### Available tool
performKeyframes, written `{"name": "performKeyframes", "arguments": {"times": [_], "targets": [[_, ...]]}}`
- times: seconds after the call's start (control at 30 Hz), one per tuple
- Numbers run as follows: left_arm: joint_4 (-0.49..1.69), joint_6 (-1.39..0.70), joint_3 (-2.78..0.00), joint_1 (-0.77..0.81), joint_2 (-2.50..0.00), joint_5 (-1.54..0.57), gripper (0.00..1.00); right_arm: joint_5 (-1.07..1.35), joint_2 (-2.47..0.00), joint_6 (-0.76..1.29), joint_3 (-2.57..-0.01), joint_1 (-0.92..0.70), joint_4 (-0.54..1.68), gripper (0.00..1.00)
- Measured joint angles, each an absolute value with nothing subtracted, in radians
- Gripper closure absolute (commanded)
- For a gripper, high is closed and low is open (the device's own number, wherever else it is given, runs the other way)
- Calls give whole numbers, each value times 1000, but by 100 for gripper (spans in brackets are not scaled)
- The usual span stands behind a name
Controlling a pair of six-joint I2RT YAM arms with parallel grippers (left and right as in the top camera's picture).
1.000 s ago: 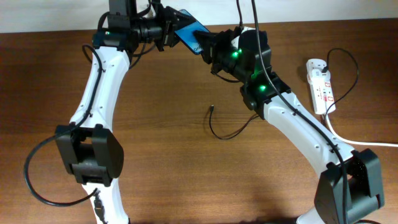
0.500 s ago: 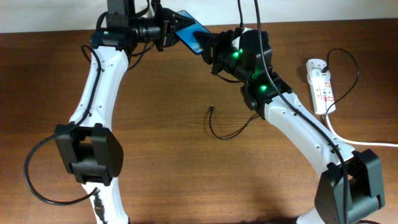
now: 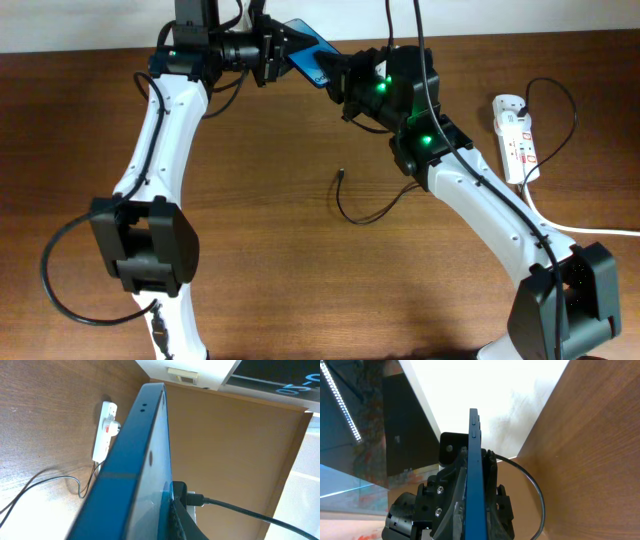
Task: Plug charger to phone and switch on socket
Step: 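Release the right gripper and pull it back from the phone, then lower the right gripper to the black cable plug and grasp it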
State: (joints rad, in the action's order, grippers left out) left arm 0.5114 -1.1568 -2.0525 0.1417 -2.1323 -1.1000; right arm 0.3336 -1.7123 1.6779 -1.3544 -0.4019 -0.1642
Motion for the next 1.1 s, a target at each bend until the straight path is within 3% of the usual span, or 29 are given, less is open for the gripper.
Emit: {"name": "performKeyframes", "arguments": {"times": [0.13,0.2,0.33,0.37,0.4,0.5,0.67,0.83,0.97,1.1], "targets": [[512,-1168,-2052,144,-2136,-1102,100,331,-1712,1676,-1355,-401,-157,84],[513,-1151,-2051,147,-2136,-1091,100,327,-1712,1642,-1356,-401,-149,70],[515,-1118,-2050,151,-2136,-1071,100,330,-1713,1599,-1354,-400,-139,26],[515,-1114,-2049,152,-2136,-1061,100,326,-1712,1592,-1356,-400,-144,6],[515,-1113,-2049,154,-2136,-1053,100,320,-1712,1589,-1356,-400,-144,2],[516,-1076,-2048,150,-2136,-1042,100,294,-1712,1514,-1356,-393,-138,2],[533,-786,-2047,70,-2136,-1175,100,284,-1707,1120,-1372,-234,244,2],[756,-519,-2044,32,-2137,-1235,100,437,-1705,669,-1372,-114,595,0],[875,-338,-2044,33,-2137,-1243,100,473,-1705,455,-1372,-113,746,8],[1010,-112,-2042,33,-2138,-1242,100,477,-1705,411,-1372,-118,778,17]]}}
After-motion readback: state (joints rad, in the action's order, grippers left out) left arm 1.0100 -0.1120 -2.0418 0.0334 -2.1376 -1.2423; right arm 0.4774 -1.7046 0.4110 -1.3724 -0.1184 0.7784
